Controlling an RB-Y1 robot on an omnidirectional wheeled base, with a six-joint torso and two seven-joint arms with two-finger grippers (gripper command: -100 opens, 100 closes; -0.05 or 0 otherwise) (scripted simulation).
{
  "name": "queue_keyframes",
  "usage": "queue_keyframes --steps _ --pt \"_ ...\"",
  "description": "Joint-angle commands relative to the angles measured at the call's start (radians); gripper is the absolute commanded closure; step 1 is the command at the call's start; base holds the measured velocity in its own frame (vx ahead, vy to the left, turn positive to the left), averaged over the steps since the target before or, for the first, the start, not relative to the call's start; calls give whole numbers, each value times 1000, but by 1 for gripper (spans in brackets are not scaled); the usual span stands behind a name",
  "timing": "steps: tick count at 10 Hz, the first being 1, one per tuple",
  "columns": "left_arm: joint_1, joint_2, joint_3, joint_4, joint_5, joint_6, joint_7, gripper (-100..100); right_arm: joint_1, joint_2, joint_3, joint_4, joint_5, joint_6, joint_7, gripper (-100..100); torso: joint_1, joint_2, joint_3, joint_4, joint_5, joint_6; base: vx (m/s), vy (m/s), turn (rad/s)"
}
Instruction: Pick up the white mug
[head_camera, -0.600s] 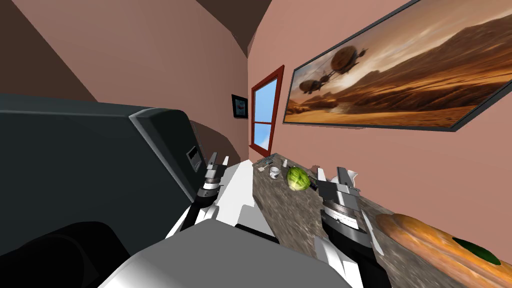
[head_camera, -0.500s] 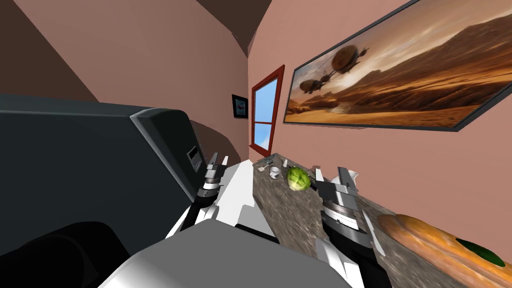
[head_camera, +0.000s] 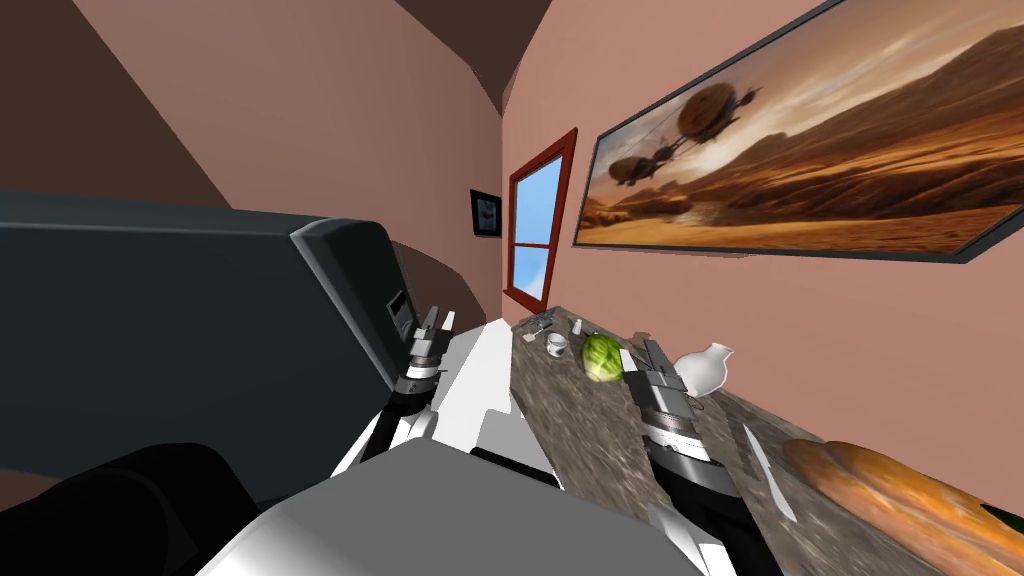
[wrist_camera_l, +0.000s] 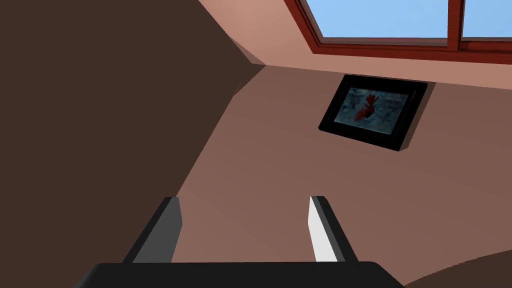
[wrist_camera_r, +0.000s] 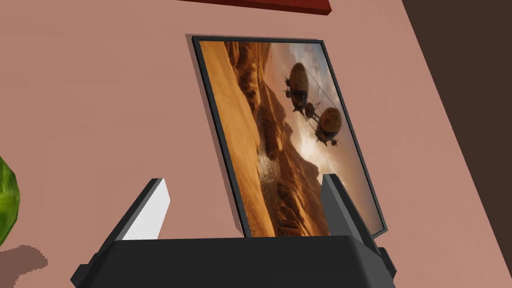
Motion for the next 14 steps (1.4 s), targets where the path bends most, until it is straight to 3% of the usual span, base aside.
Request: queue_keyframes --steps 1,3,4,7,8,9,10,11,12,13,14 --pt "0 0 0 0 0 0 0 0 30 -48 2 4 21 37 0 -100 0 0 0 0 0 0 -19 47 64" --pt "0 0 0 0 0 0 0 0 81 -113 5 14 64 100 2 -100 1 0 0 0 0 0 -26 86 133" --pt "0 0 0 0 0 0 0 0 81 -132 5 14 64 117 2 -100 2 0 0 0 0 0 -24 68 22" --pt "0 0 0 0 0 0 0 0 139 -213 8 25 113 189 5 -100 0 -1 0 0 0 0 -26 57 77" --pt "0 0 0 0 0 0 0 0 139 -223 8 25 113 208 5 -100 0 0 0 0 0 0 -25 50 47" --pt "0 0 0 0 0 0 0 0 171 -264 10 30 139 237 7 -100 0 -1 0 0 0 0 -17 72 111" --pt "0 0 0 0 0 0 0 0 171 -271 10 30 139 257 7 -100 1 -1 -1 0 0 0 -17 58 42" --pt "0 0 0 0 0 0 0 0 203 -308 12 35 166 284 10 -100 0 -1 -1 0 0 0 -27 58 96" --pt "0 0 0 0 0 0 0 0 203 -321 12 35 166 308 10 -100 0 0 0 0 0 0 -22 48 53" --pt "0 0 0 0 0 0 0 0 237 -352 14 41 193 340 12 -100 -1 -1 0 0 0 0 -20 58 114" --pt "0 0 0 0 0 0 0 0 237 -373 14 41 193 360 12 -100 0 -1 0 0 0 0 -17 50 47"
